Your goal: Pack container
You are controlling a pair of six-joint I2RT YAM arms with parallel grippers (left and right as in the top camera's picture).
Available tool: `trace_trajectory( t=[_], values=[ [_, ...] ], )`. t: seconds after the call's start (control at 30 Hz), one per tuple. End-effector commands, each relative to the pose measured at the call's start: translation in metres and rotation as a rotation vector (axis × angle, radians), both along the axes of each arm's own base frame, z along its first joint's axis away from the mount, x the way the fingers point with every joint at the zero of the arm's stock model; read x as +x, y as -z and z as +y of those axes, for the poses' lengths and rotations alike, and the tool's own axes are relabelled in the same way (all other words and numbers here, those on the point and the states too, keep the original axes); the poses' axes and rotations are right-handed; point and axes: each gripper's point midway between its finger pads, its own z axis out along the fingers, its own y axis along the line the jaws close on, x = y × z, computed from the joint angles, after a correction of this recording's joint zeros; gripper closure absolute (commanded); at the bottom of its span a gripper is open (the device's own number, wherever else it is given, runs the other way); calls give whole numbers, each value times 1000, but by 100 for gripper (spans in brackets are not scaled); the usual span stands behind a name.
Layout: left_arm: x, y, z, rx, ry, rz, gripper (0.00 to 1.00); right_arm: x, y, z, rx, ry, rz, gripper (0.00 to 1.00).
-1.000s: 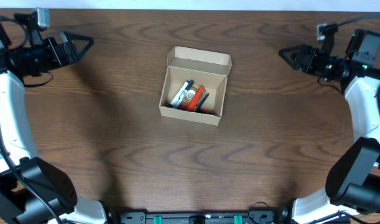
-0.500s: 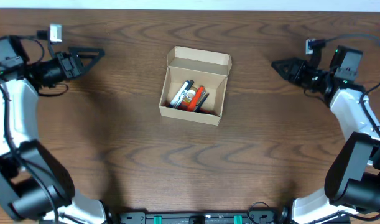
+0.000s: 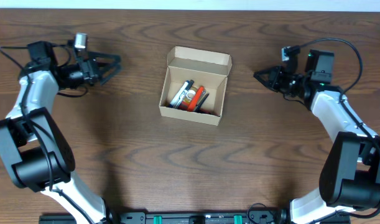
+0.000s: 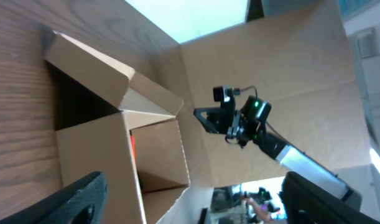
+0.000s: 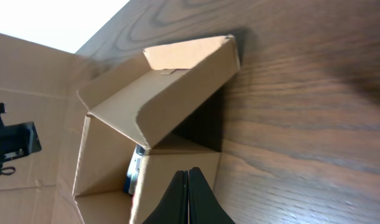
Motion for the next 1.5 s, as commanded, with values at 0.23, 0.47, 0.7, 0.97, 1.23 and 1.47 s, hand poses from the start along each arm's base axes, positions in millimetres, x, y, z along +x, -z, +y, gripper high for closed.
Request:
trace_trajectory(
  t=[0.23,0.47,0.7,0.97,1.23,1.47],
  values=[
    [0,22,-23,-50,64,67,13,0,32,20,20,0,100,99],
    [5,28,-22,-70,60,128,18,5,51,27,40,7,136,99],
    [20,51,-21,-150,47,380,65,9,49,28,62,14,127,99],
    [28,63,-21,-113,50,286,91,8,48,30,70,6,127,99],
    [34,65,-19,-77,34,234,94,8,48,30,70,7,126,99],
    [39,84,-23,4,-24,302,94,9,49,29,77,26,144,99]
  ],
)
